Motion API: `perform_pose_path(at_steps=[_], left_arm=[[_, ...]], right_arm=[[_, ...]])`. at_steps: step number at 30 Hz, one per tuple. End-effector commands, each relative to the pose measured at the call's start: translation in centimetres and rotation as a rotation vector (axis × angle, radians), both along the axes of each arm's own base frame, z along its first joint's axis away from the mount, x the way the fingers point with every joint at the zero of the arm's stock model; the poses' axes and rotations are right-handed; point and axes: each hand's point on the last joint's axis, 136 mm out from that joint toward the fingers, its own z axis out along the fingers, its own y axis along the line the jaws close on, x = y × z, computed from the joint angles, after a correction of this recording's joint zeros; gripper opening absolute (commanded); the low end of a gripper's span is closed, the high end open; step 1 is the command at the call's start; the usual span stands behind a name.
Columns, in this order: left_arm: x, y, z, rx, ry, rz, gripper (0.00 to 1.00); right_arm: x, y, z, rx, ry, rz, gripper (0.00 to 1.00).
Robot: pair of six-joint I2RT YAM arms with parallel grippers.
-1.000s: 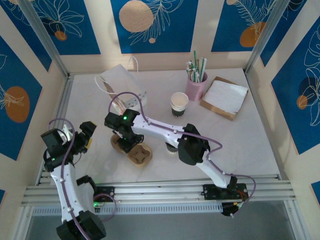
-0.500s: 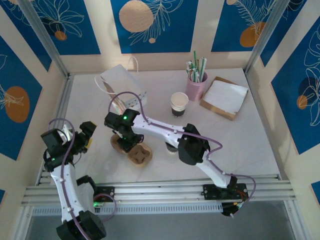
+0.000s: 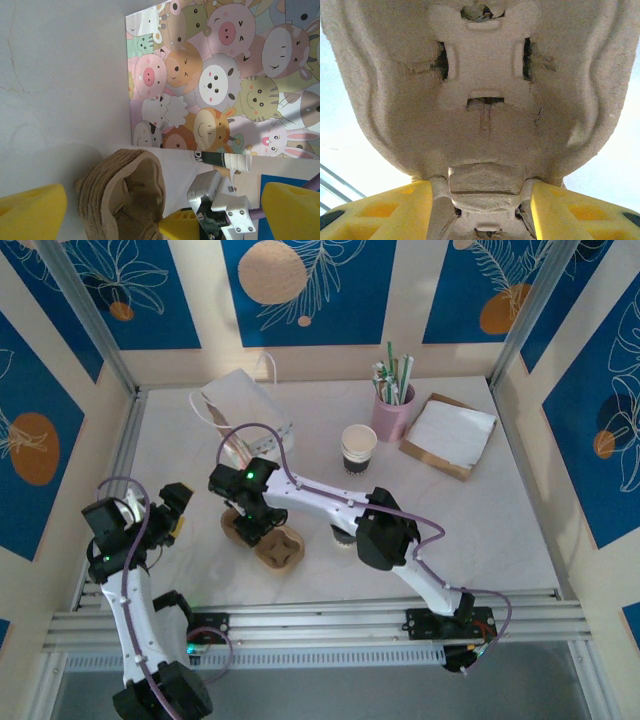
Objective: Pack the takeout coffee
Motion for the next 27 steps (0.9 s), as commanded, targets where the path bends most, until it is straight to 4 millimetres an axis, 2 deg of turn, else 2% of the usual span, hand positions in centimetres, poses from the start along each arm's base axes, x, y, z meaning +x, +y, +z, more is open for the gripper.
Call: perform_pose_path(at_steps=[1, 7, 11, 27], left_arm=[[0.0, -0.1, 0.7, 0.017, -0.036, -0.022, 1.0], [-0.1, -0.1, 0.6, 0.015, -0.034, -0.022, 1.0], [0.0, -0.1, 0.6, 0.017, -0.036, -0.021, 1.0], [-0.1, -0.1, 0.6, 0.018, -0.034, -0.02, 1.0]], right_arm=[[0.0, 0.0, 0.5, 0.015, 0.015, -0.004, 0.53], [0.0, 0.0, 0.2, 0.013, 0.019, -0.006, 0.46], [0.2, -0.1, 0.1, 0.011, 0.021, -0.01, 0.5], [0.0, 0.0, -0.6, 0.004, 0.039, -0.009, 0.49]])
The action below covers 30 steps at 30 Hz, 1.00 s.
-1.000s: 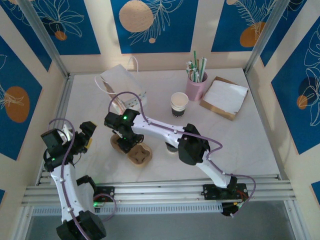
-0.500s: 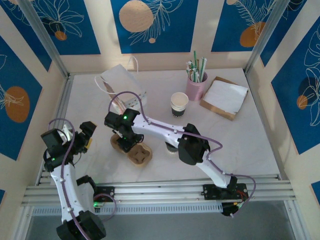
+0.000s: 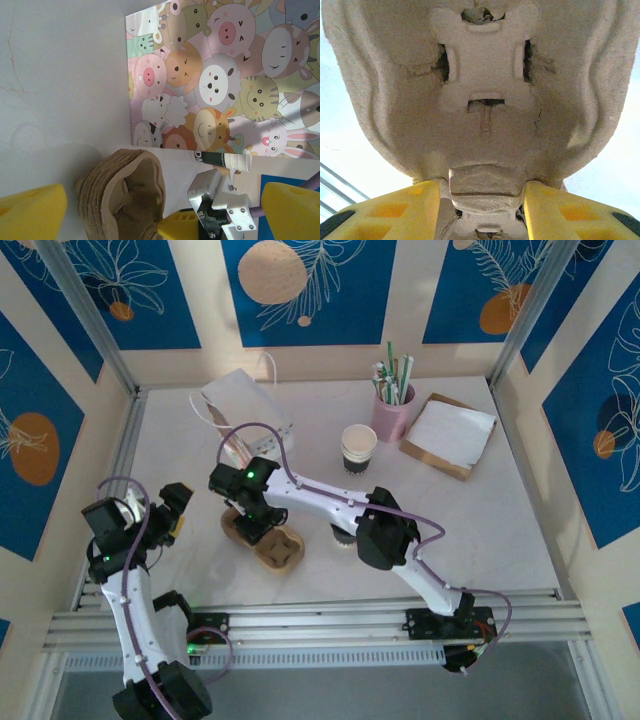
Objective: Pack the takeout coffee
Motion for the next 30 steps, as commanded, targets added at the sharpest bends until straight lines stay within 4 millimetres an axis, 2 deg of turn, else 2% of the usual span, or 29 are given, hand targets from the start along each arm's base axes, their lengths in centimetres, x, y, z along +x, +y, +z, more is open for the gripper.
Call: perform_pose_path(at_steps=[1, 6, 14, 19, 30], left_arm=[[-0.1, -0.1, 0.6, 0.018, -0.035, -0.019, 1.0], [-0.1, -0.1, 0.6, 0.018, -0.034, -0.019, 1.0], [-0.1, -0.1, 0.6, 0.018, -0.035, -0.02, 1.0], [-0.1, -0.1, 0.6, 0.018, -0.035, -0.02, 1.0], [-0.1, -0.1, 0.6, 0.018, -0.038, -0.021, 1.0]], right_arm=[[-0.3, 0.0, -0.7, -0.005, 0.034, -0.002, 0.5], [-0.2, -0.1, -0.9, -0.011, 0.034, -0.003, 0.52], [-0.3, -0.2, -1.3, -0.022, 0.036, -0.004, 0.48], [-0.3, -0.3, -1.7, -0.037, 0.033, -0.001, 0.5], [-0.3, -0.2, -1.1, -0.033, 0.022, -0.001, 0.48]])
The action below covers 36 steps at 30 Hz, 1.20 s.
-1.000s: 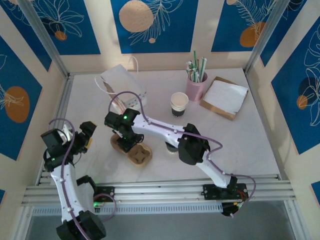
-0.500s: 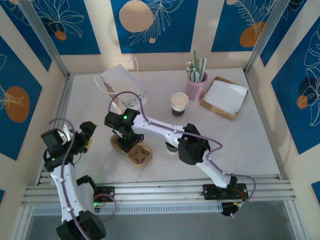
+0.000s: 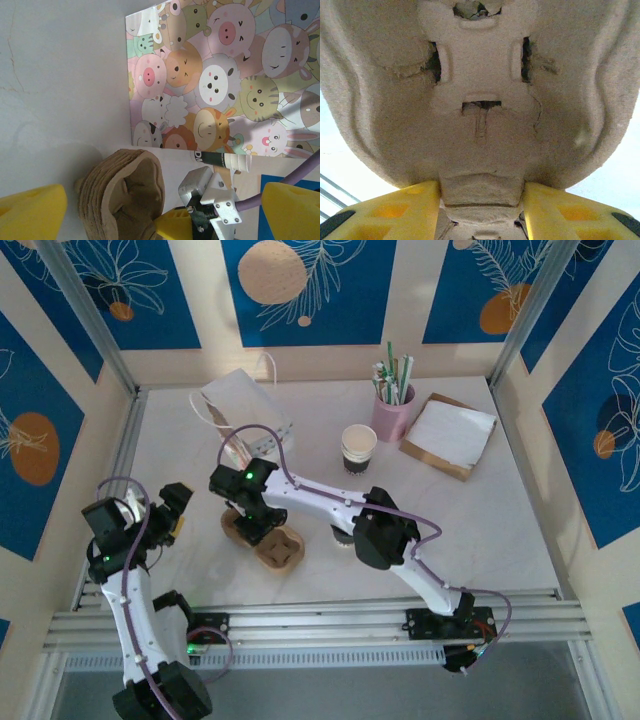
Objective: Pack the takeout coffee
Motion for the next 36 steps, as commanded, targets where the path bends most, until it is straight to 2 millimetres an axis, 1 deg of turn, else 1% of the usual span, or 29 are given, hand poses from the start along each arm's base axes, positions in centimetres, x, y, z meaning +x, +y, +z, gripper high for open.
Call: perform_pose_path(at_steps=[1, 9, 16, 21, 30, 36], left_arm=[[-0.1, -0.1, 0.7, 0.018, -0.039, -0.02, 1.0], [0.0, -0.1, 0.7, 0.019, -0.039, -0.019, 1.0], [0.0, -0.1, 0.7, 0.017, -0.039, -0.02, 1.0], [0.0, -0.1, 0.7, 0.018, -0.041, -0.021, 1.0], [0.0, -0.1, 0.7, 0.018, -0.04, -0.021, 1.0], [0.0, -0.1, 0.8, 0.02, -0.043, -0.023, 1.0]], right_arm=[[-0.3, -0.1, -0.1, -0.012, 0.012, -0.002, 0.47], [-0.3, 0.3, 1.4, 0.02, 0.0, 0.0, 0.42], [-0.3, 0.3, 1.7, 0.023, -0.001, 0.0, 0.39], [-0.2, 0.2, 2.4, 0.026, -0.014, 0.0, 0.39], [-0.5, 0.4, 4.8, 0.077, -0.023, 0.002, 0.4], [-0.8, 0.6, 7.4, 0.14, -0.037, 0.0, 0.4]])
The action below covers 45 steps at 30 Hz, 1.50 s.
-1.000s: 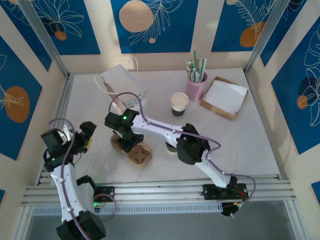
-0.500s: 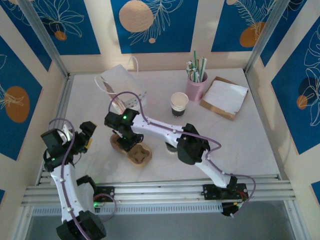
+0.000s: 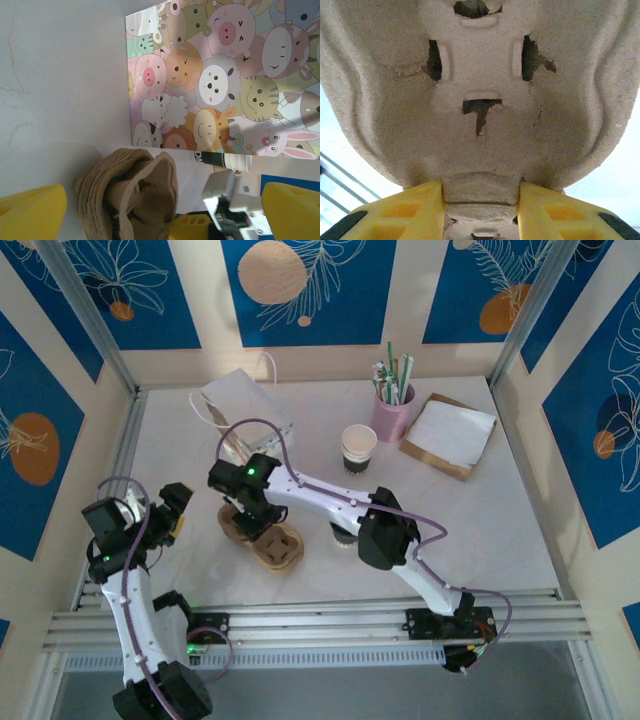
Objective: Pack the takeout coffee
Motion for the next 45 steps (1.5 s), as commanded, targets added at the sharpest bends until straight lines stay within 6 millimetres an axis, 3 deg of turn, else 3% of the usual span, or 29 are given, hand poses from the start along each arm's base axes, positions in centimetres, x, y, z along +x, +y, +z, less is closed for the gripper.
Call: perform_pose_path(at_steps=[1, 8, 16, 25, 33, 37, 41, 45], left_arm=[[0.0, -0.1, 0.8, 0.018, -0.043, -0.024, 1.0], [0.0, -0.2, 1.3, 0.021, -0.051, -0.028, 1.0], [0.0, -0.5, 4.9, 0.057, -0.095, -0.048, 1.0], [-1.0, -2.4, 9.6, 0.077, -0.156, -0.106, 1.0], [-2.7, -4.9, 12.8, 0.056, -0.207, -0.178, 1.0], [-3.2, -5.2, 13.8, 0.062, -0.225, -0.169, 1.0], [-2.9, -5.1, 14.2, 0.047, -0.228, -0.153, 1.0], [-2.2, -4.8, 15.3, 0.02, -0.24, -0.135, 1.0]], right_arm=[[-0.9, 0.3, 5.3, 0.111, -0.017, -0.002, 0.4], [-1.5, 0.3, 8.6, 0.196, -0.032, -0.003, 0.4], [-2.3, -0.8, 14.9, 0.345, -0.093, -0.015, 0.4], [-4.0, -6.4, 20.2, 0.411, -0.207, -0.104, 0.4], [-7.5, -12.7, 23.7, 0.47, -0.247, -0.199, 0.41], [-8.9, -15.4, 25.1, 0.506, -0.257, -0.228, 0.41], [-9.3, -16.7, 26.1, 0.543, -0.262, -0.242, 0.41], [-8.7, -16.6, 27.7, 0.575, -0.267, -0.247, 0.41]])
